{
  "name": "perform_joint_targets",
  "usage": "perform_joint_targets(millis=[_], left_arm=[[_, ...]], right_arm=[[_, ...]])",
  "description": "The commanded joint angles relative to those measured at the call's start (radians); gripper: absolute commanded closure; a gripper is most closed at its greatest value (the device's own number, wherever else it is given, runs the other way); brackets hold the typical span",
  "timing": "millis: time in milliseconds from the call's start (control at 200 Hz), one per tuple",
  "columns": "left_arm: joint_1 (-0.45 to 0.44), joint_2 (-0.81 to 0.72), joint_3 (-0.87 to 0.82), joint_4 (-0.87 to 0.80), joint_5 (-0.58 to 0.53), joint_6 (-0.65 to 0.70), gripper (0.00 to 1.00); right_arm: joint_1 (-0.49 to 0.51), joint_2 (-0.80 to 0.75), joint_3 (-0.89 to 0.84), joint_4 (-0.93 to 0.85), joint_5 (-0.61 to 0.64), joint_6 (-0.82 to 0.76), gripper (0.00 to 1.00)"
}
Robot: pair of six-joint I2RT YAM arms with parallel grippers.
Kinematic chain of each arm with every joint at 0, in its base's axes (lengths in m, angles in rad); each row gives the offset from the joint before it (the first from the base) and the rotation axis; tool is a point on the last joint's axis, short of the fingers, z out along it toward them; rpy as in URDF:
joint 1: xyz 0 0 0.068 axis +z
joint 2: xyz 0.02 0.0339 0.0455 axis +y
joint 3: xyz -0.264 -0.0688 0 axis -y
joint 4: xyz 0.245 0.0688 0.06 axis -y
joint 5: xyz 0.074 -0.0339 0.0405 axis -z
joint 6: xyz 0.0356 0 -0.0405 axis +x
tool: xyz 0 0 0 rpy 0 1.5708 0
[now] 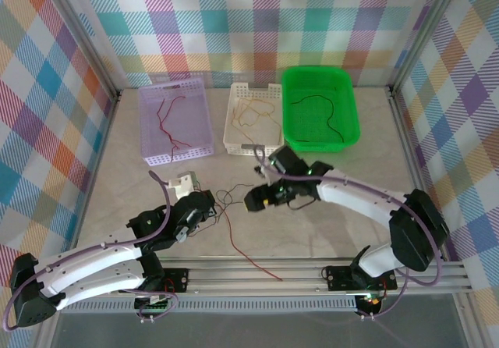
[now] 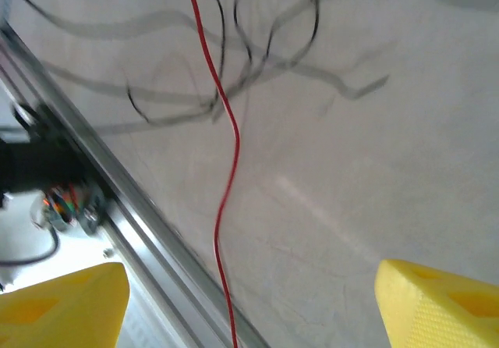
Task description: Untangle the cables
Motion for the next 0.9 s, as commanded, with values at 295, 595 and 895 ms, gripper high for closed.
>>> perform_joint_targets(millis=[295,595,895], left_arm=[[0.014,0.006,0.066,-0.064,-0.057,-0.024,1.00],[0.015,-0.035,0.073,-0.090,-0.055,-0.046,1.00],[0.016,-0.070,0.069,-0.114,-0.058,-0.061,1.00]], right_arm=[[0.250,0.166,-0.051,0.303,0.334,0.088,0.25],[0.261,0.317,-0.036,0.539,0.294,0.121,0.33],[0.274,0.348,-0.040,0.635,0.286,0.117,0.51]])
